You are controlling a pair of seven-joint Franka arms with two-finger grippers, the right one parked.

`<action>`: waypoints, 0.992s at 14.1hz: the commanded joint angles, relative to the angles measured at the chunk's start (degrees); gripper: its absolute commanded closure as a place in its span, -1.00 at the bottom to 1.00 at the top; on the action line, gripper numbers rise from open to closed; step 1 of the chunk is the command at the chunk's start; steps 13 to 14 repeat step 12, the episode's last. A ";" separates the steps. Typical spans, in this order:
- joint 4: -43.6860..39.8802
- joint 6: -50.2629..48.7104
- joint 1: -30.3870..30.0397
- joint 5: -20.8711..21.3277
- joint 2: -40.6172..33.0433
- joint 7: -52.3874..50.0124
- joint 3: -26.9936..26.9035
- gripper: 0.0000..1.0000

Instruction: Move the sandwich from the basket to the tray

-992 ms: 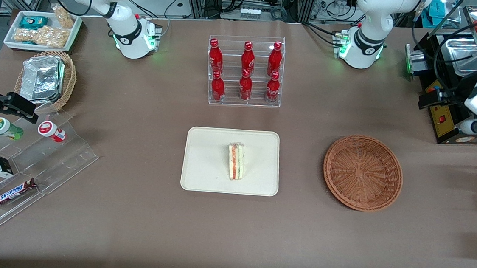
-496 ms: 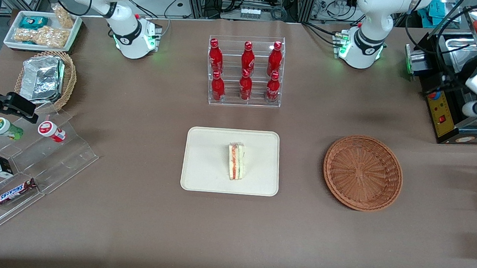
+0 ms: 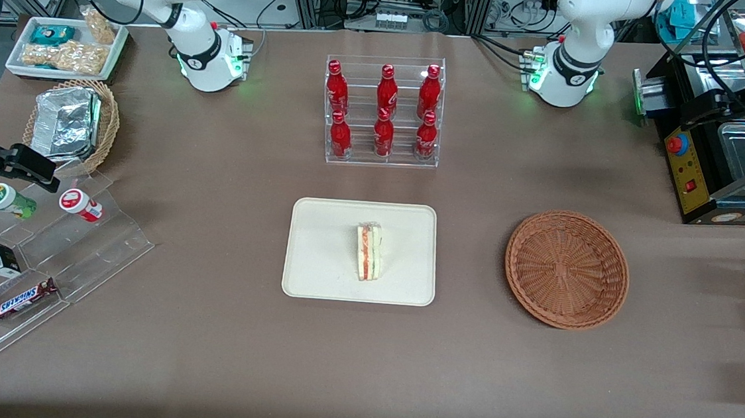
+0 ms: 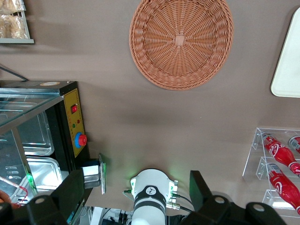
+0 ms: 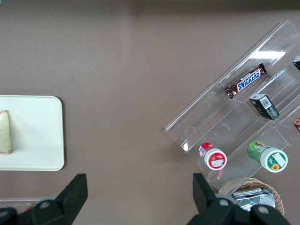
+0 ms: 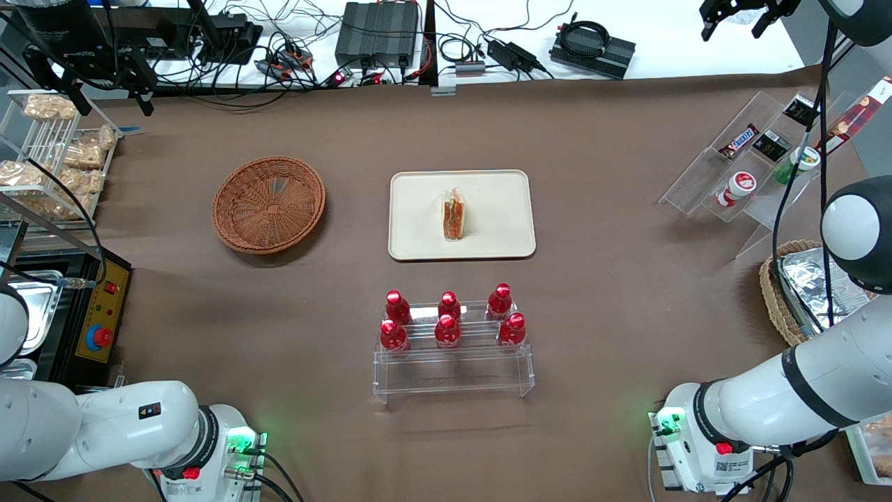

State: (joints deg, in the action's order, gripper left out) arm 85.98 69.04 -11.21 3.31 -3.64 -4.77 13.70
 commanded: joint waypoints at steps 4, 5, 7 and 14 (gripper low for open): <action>-0.20 -1.19 -6.47 2.04 -0.49 0.64 7.84 -1.00; -0.20 -0.93 -5.93 1.61 -0.49 0.55 6.79 -1.00; -1.16 -0.92 -5.93 1.61 -0.23 0.73 6.60 -1.00; -2.31 -0.83 -6.54 1.08 0.47 1.08 6.69 -1.00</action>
